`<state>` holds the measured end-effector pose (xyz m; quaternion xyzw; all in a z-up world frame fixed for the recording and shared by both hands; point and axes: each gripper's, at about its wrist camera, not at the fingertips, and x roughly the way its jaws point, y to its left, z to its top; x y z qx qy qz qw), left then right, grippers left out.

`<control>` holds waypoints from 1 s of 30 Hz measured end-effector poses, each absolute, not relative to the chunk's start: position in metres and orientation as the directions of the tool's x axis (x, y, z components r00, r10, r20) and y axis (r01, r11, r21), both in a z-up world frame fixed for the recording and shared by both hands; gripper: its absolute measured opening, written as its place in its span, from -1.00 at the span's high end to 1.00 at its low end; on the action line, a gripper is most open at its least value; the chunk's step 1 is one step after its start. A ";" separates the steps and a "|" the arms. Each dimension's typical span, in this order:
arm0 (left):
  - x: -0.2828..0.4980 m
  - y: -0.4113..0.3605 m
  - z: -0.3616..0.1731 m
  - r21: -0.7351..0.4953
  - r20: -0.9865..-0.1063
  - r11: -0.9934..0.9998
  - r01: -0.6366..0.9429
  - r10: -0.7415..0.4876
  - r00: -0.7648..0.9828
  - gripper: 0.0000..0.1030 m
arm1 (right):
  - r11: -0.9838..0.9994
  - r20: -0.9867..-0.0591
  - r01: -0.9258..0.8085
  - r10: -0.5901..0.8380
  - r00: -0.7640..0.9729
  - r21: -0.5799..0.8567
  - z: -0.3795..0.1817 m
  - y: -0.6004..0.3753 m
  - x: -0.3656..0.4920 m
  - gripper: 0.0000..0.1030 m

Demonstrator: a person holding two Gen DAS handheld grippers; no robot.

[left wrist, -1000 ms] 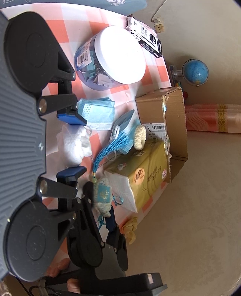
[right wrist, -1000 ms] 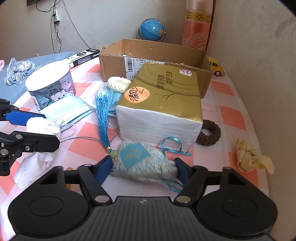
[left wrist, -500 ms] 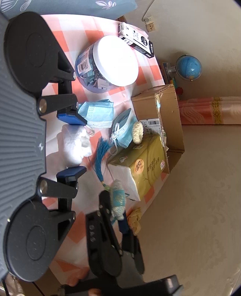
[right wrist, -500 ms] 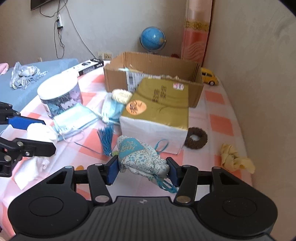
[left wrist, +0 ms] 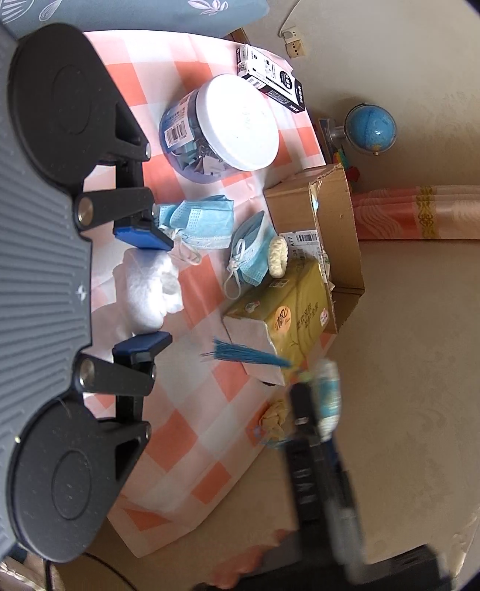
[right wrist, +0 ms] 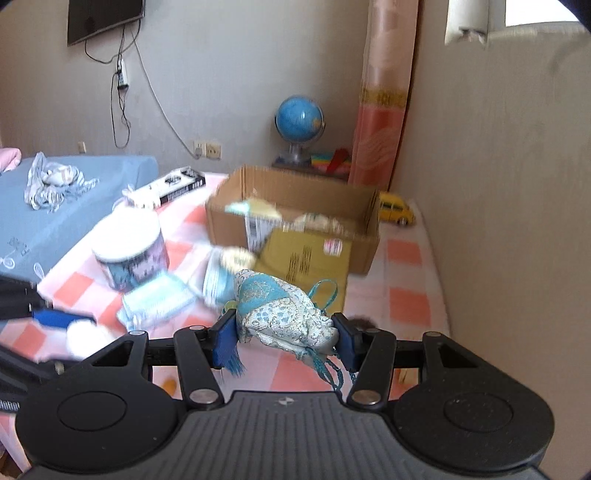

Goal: Organize soft objects
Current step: 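Lift the sachet with the right tool and release it into the box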

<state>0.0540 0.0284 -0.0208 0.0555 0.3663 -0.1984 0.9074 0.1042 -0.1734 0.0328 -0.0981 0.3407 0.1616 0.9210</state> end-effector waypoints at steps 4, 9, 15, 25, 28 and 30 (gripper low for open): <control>0.053 0.030 -0.020 -0.052 -0.682 0.912 0.407 -0.330 0.652 0.09 | 0.925 -0.630 -0.368 0.228 0.742 -0.098 0.052 -0.167 0.119 -0.15; 0.055 0.033 -0.017 -0.051 -0.686 0.914 0.402 -0.325 0.652 0.09 | 0.918 -0.604 -0.380 0.239 0.760 -0.114 0.071 -0.156 0.148 -0.15; 0.063 0.036 -0.013 -0.072 -0.687 0.923 0.378 -0.321 0.652 0.09 | 0.901 -0.598 -0.418 0.271 0.754 -0.119 0.085 -0.138 0.200 -0.15; 0.085 0.040 0.000 -0.067 -0.668 0.933 0.353 -0.305 0.679 0.09 | 0.878 -0.667 -0.470 0.295 0.684 -0.094 0.075 -0.127 0.297 -0.15; 0.090 0.040 -0.004 -0.075 -0.678 0.936 0.343 -0.300 0.671 0.09 | 0.869 -0.699 -0.490 0.310 0.644 -0.066 0.068 -0.128 0.325 -0.15; 0.093 0.042 -0.007 -0.082 -0.687 0.938 0.337 -0.298 0.663 0.09 | 0.866 -0.715 -0.496 0.310 0.626 -0.060 0.061 -0.128 0.339 -0.15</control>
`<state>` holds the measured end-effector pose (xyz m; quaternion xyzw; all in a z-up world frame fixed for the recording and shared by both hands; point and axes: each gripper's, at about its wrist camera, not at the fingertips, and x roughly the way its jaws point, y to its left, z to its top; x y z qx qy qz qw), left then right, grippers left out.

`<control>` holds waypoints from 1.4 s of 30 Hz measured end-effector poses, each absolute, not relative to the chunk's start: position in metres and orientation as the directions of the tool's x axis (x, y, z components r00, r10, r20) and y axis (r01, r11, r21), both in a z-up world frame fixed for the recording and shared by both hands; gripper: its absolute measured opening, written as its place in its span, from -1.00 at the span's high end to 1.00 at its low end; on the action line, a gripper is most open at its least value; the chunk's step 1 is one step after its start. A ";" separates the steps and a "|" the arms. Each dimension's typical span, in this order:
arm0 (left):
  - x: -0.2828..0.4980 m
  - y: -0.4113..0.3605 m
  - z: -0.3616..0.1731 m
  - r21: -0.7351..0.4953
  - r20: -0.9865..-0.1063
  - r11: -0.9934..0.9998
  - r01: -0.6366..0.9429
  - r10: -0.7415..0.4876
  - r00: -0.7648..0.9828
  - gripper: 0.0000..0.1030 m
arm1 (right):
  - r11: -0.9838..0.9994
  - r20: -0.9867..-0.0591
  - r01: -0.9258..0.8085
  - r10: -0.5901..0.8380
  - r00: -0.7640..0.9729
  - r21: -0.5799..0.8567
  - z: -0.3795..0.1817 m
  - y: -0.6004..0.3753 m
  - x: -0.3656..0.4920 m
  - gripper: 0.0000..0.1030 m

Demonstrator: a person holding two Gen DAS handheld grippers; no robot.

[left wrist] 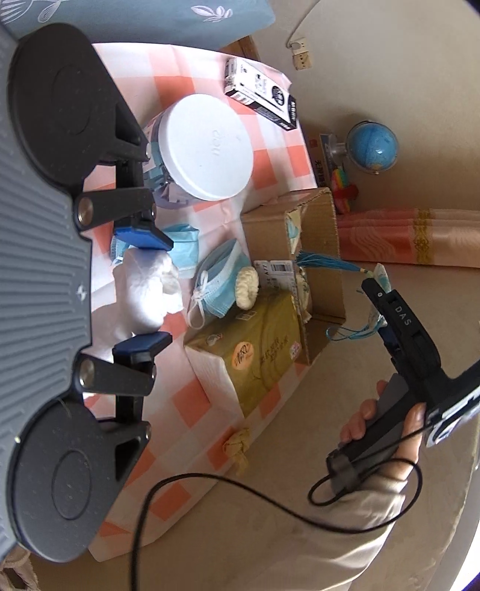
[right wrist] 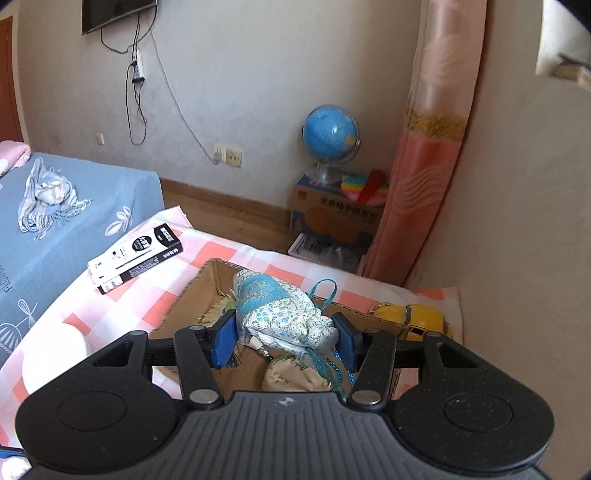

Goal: Organize soft objects
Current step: 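Lift the sachet with the right tool and release it into the box, then carry the white cloth into the box with the left tool and open it while the right tool withdraws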

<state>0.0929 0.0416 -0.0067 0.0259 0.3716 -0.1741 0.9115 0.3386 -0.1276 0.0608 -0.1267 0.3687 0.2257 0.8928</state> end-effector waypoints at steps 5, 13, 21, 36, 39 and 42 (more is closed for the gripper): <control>0.102 0.043 -0.013 -0.081 -0.705 0.942 0.325 -0.285 0.649 0.09 | 0.873 -0.737 -0.478 0.261 0.623 -0.095 0.040 -0.128 0.354 -0.82; 0.103 0.035 -0.009 -0.074 -0.702 0.935 0.346 -0.295 0.648 0.09 | 0.908 -0.722 -0.419 0.284 0.630 -0.008 0.033 -0.149 0.346 -1.00; 0.108 0.030 -0.002 -0.044 -0.705 0.930 0.366 -0.288 0.648 0.09 | 0.929 -0.704 -0.369 0.283 0.651 0.032 0.042 -0.161 0.315 -1.00; 0.158 0.016 0.035 0.049 -0.677 0.918 0.393 -0.259 0.689 0.09 | 0.963 -0.661 -0.254 0.246 0.709 0.086 0.025 -0.187 0.185 -1.00; 0.174 0.009 0.041 0.059 -0.668 0.916 0.398 -0.260 0.697 0.09 | 0.970 -0.666 -0.237 0.212 0.715 0.054 0.019 -0.187 0.167 -1.00; 0.194 0.002 0.047 0.053 -0.666 0.916 0.398 -0.265 0.698 0.09 | 0.972 -0.666 -0.232 0.200 0.719 0.041 0.016 -0.187 0.154 -1.00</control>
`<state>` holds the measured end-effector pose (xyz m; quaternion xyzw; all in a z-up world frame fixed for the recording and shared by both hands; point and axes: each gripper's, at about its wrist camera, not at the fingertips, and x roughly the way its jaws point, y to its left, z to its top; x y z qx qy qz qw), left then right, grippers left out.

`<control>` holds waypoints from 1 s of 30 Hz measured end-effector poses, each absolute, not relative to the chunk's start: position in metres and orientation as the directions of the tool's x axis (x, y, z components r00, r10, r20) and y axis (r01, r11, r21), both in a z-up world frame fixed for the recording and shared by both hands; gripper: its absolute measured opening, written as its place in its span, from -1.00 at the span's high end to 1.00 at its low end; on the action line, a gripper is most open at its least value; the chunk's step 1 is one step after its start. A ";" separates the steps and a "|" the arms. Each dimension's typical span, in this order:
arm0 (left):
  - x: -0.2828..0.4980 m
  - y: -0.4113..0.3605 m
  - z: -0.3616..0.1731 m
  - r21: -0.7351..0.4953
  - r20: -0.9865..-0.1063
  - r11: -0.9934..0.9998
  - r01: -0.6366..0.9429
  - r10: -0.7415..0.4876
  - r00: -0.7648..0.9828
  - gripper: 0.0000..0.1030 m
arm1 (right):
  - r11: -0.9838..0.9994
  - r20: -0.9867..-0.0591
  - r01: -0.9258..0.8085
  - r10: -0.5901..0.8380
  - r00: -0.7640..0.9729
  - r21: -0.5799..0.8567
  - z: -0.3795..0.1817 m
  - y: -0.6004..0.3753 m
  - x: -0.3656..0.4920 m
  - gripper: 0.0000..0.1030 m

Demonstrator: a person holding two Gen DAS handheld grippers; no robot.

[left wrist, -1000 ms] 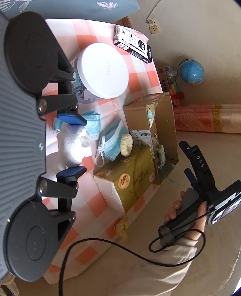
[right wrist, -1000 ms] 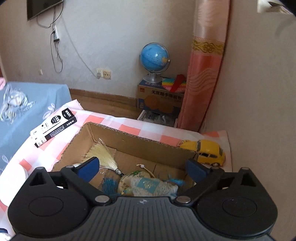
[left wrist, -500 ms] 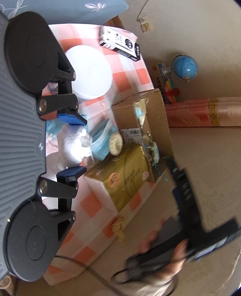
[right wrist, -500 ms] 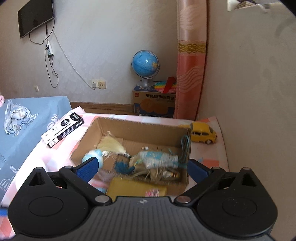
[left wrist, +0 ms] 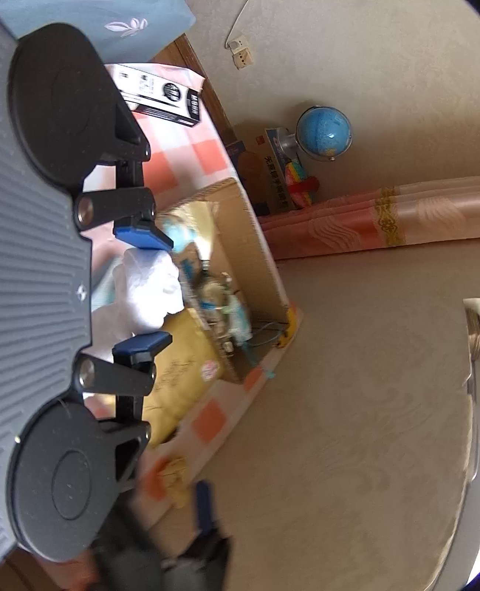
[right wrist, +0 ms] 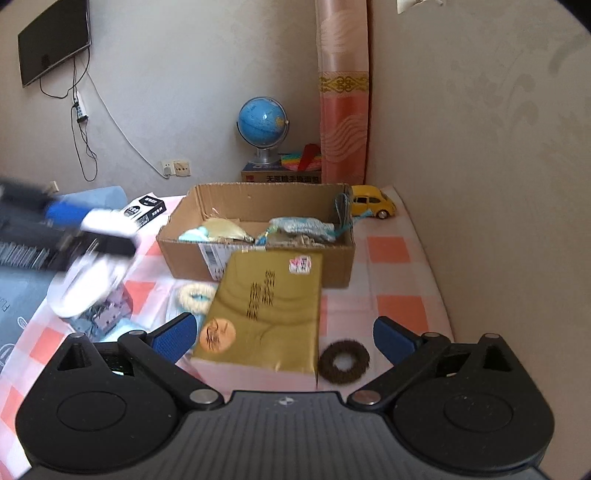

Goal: Organize soft objects
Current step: 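Carry the white cloth into the box with the left tool and open it while the right tool withdraws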

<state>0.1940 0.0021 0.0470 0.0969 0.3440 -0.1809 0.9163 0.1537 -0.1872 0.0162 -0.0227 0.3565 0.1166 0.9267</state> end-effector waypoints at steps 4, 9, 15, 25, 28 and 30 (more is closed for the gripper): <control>0.228 -0.006 0.052 0.047 -0.673 0.921 0.388 -0.258 0.693 0.09 | 0.970 -0.657 -0.236 0.213 0.723 0.055 0.019 -0.191 0.146 -1.00; 0.271 -0.015 0.051 0.042 -0.681 0.937 0.348 -0.228 0.696 0.09 | 0.970 -0.638 -0.236 0.215 0.740 0.053 0.023 -0.196 0.142 -1.00; 0.311 -0.021 0.043 0.064 -0.675 0.956 0.286 -0.170 0.718 -0.18 | 0.968 -0.645 -0.242 0.231 0.729 0.073 0.018 -0.202 0.145 -1.00; 0.293 -0.018 0.043 0.087 -0.678 0.963 0.254 -0.129 0.724 -0.77 | 0.969 -0.660 -0.226 0.233 0.714 0.098 0.008 -0.212 0.148 -1.00; 0.273 -0.019 0.046 0.103 -0.674 0.958 0.266 -0.130 0.727 -0.78 | 0.970 -0.658 -0.228 0.225 0.719 0.083 0.009 -0.212 0.143 -1.00; 0.259 -0.019 0.048 0.101 -0.673 0.957 0.274 -0.137 0.727 -0.78 | 0.970 -0.656 -0.230 0.224 0.721 0.079 0.011 -0.212 0.138 -1.00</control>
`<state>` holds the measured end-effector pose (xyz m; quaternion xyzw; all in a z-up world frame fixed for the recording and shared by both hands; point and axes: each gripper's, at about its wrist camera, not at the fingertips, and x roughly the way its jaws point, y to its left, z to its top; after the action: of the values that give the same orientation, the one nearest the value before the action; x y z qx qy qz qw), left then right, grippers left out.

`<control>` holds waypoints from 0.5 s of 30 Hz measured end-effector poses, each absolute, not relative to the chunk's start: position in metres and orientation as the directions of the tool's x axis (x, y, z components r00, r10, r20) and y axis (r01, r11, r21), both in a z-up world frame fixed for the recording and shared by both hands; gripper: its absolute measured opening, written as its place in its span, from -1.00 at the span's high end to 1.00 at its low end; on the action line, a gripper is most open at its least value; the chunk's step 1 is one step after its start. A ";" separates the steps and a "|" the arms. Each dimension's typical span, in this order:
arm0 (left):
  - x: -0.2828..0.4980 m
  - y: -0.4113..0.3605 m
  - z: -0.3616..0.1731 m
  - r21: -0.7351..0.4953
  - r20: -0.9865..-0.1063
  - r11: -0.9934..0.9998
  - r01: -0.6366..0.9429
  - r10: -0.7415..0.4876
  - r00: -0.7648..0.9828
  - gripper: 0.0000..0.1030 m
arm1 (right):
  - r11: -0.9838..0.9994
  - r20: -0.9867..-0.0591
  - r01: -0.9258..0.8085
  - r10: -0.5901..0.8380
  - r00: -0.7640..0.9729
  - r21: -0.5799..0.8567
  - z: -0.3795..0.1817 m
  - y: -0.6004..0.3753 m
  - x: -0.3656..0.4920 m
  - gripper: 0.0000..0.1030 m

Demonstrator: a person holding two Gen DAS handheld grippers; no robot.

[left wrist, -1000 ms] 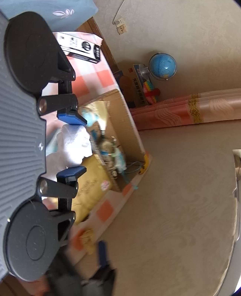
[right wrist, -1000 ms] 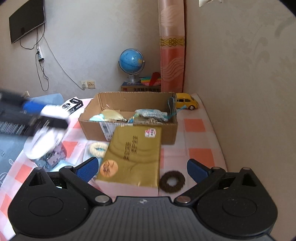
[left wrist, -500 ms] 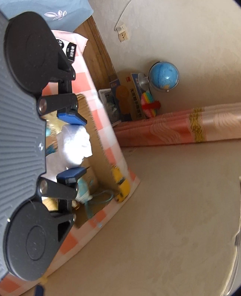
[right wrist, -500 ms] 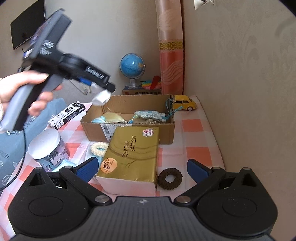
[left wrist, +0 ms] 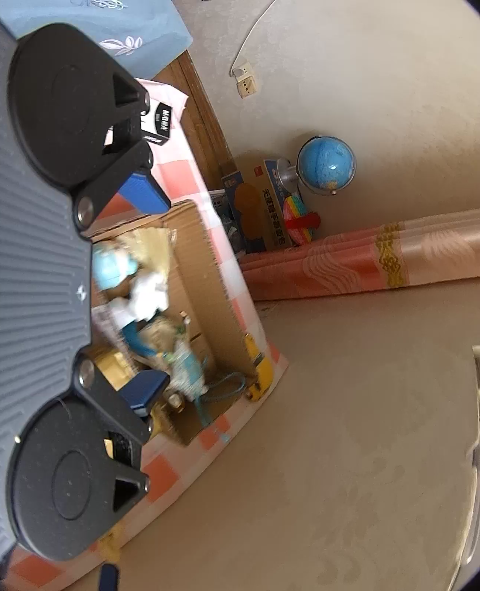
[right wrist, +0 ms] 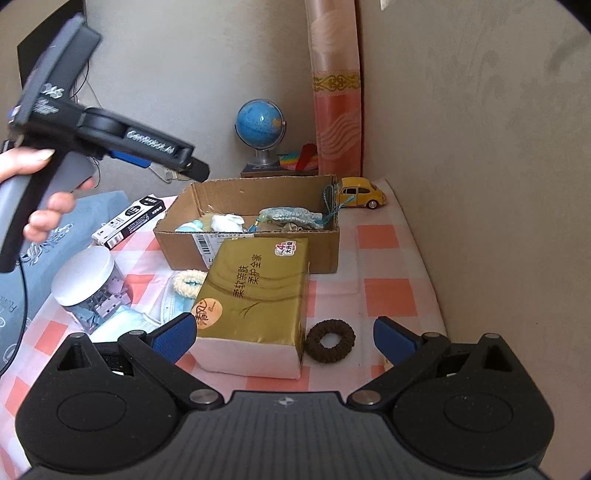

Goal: Organize soft objects
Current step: 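Carry the white cloth into the box with the left tool and open it while the right tool withdraws, then grasp the orange foam earplug with the left tool while the right tool moves toward the yellow cloth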

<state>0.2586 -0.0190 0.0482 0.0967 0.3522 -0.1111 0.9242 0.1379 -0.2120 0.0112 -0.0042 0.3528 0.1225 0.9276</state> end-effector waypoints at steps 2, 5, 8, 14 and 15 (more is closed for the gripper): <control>0.244 -0.019 0.050 0.093 -0.667 0.955 0.281 -0.149 0.730 -0.78 | 0.970 -0.653 -0.230 0.222 0.724 0.074 0.012 -0.212 0.132 -1.00; 0.224 -0.019 0.051 0.087 -0.659 0.955 0.283 -0.158 0.735 -0.78 | 0.971 -0.654 -0.231 0.213 0.726 0.060 0.013 -0.211 0.121 -1.00; 0.201 -0.020 0.049 0.098 -0.648 0.953 0.287 -0.157 0.745 -0.80 | 0.971 -0.657 -0.235 0.206 0.725 0.045 0.012 -0.212 0.109 -1.00; 0.152 -0.018 0.034 0.106 -0.645 0.945 0.310 -0.172 0.744 -0.85 | 0.976 -0.674 -0.217 0.166 0.720 0.008 0.007 -0.217 0.086 -1.00; 0.146 -0.017 0.030 0.099 -0.648 0.944 0.314 -0.178 0.740 -0.85 | 0.977 -0.677 -0.211 0.161 0.719 0.008 0.006 -0.219 0.083 -1.00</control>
<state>0.1456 -0.0174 0.0305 0.1013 0.3349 -0.1328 0.9274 0.0829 -0.2190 0.0061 -0.0350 0.3615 0.1004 0.9263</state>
